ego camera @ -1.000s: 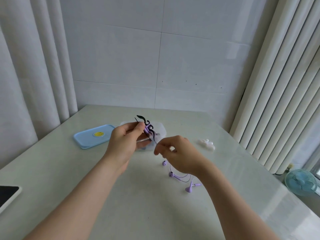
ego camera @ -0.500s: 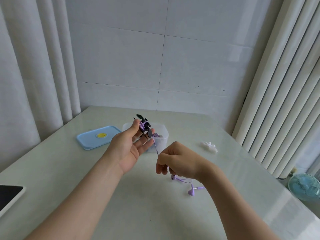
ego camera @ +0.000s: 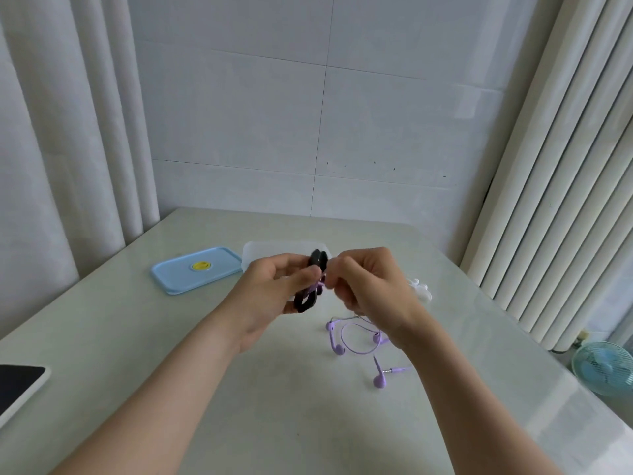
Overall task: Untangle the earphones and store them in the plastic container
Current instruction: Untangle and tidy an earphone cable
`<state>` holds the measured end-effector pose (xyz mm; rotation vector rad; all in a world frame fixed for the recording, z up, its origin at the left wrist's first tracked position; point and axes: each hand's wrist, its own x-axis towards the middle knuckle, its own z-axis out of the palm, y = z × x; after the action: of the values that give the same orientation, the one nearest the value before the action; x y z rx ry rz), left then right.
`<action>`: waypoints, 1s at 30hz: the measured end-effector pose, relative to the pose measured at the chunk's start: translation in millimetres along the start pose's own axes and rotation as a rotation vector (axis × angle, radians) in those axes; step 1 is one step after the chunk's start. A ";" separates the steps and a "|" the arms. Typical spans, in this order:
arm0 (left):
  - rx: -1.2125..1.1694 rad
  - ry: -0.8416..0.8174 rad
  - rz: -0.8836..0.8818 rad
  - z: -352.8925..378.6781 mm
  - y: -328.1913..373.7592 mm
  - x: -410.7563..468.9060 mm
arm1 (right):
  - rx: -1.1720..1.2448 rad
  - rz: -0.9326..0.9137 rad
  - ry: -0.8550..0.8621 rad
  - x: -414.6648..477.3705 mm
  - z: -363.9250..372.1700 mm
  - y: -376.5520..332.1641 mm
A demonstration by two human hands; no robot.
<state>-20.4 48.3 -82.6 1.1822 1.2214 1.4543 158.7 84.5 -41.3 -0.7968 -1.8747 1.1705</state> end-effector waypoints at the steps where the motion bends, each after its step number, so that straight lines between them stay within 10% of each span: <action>1: 0.050 -0.029 0.007 0.4 -0.7 -0.4 | 0.018 0.016 0.065 2.0 -1.3 1.8; 11: 0.021 -0.326 -0.028 2.7 -0.1 -5.9 | 0.245 0.143 0.300 14.2 -17.0 17.5; 17: 0.091 -0.396 0.003 3.3 -1.2 -5.4 | -0.150 0.096 0.361 18.4 -13.1 28.5; 23: -0.079 -0.221 0.047 3.7 -2.1 0.0 | -0.651 0.168 0.289 19.7 -13.7 44.8; 30: -0.085 0.105 0.087 1.2 -1.5 6.0 | -0.632 0.258 -0.103 13.2 -5.3 34.5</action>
<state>-20.2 54.6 -83.2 1.1254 1.1790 1.6348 160.2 110.7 -67.8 -1.3740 -2.3141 0.7645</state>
